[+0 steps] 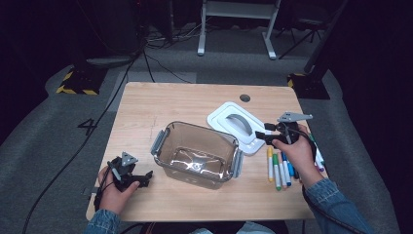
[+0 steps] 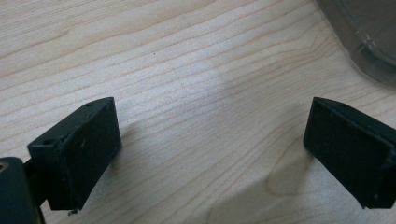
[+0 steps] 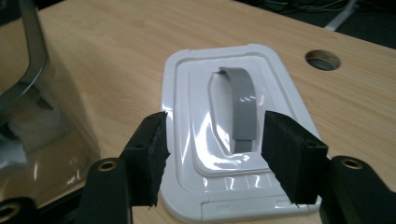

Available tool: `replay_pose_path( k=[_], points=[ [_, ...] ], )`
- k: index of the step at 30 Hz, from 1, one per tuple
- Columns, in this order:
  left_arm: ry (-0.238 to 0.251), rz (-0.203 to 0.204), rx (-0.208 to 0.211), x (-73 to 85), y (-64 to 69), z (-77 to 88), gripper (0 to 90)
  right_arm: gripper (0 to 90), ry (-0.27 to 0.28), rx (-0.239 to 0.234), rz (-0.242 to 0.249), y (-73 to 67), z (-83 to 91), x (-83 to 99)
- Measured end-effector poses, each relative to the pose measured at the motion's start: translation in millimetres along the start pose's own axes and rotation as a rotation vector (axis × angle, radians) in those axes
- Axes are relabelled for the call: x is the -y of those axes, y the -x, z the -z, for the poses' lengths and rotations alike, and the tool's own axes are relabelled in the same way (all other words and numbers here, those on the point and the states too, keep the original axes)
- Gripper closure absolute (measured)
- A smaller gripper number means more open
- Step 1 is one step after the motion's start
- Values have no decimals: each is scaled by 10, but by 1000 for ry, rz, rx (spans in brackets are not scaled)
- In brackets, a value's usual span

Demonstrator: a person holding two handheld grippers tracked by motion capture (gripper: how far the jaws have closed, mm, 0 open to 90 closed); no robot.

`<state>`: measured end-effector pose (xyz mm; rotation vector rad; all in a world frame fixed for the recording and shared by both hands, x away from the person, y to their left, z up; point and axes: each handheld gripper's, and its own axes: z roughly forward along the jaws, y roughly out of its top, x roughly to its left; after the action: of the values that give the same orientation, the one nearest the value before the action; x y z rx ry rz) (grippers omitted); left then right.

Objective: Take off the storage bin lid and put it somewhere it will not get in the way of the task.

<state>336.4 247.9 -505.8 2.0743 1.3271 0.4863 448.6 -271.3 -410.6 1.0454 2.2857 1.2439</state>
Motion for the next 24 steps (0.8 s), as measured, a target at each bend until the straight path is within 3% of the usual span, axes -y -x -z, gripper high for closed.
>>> replay_pose_path(
  k=[3,6,11,14,18,24],
  points=[
    [0,0,0,0,0,0,43,496,-20,-18,21,-45,95,62],
    [0,0,0,0,0,0,43,494,-55,-1,46,-98,187,121],
    [0,0,0,0,0,0,43,554,-44,-5,39,-171,322,221],
    [0,0,0,0,0,0,43,544,-25,13,56,-195,379,294],
    [0,0,0,0,0,0,43,534,-56,7,-8,-217,424,386],
    [-2,-2,-1,-5,-1,-4,40,547,-91,21,20,-297,428,530]
  ],
)
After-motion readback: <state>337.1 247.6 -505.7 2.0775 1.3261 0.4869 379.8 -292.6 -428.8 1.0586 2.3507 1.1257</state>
